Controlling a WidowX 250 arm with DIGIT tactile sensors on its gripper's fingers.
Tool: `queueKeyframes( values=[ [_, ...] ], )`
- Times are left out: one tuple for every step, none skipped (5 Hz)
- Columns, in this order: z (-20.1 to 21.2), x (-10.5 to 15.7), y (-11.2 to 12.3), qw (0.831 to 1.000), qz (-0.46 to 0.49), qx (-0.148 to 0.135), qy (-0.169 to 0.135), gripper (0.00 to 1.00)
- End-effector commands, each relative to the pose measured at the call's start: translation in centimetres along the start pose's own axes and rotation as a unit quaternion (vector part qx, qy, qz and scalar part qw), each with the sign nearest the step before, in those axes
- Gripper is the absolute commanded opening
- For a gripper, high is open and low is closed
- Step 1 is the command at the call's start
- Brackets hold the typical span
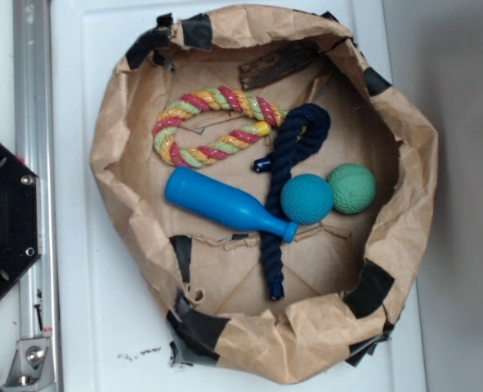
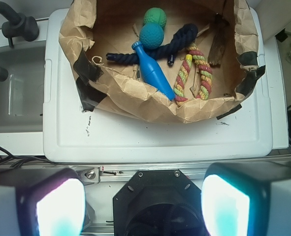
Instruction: Grab the blue ball.
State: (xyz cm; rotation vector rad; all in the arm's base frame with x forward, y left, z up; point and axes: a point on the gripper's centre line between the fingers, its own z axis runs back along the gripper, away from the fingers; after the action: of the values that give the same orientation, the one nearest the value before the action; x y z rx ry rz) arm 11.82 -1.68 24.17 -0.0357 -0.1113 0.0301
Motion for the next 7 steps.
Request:
queueKeyframes(
  values=[
    [0.0,0.0,0.0,1.000,0.000,0.000,0.000,1.00],
    [-3.3,4.7,1.7,0.997,0.027,-0.069,-0.028,1.00],
    [-5.9,9.6,1.3,0.991,0.040,-0.084,-0.092,1.00],
    [-9.0,12.9,1.1,0.989,0.015,-0.102,-0.106,1.00],
    [-14.2,14.6,1.1,0.993,-0.049,-0.055,-0.088,1.00],
    [-18.1,16.3,2.3,0.991,-0.071,-0.047,-0.104,1.00],
    [-19.9,17.9,2.5,0.991,-0.073,-0.018,-0.111,0.00]
  ],
)
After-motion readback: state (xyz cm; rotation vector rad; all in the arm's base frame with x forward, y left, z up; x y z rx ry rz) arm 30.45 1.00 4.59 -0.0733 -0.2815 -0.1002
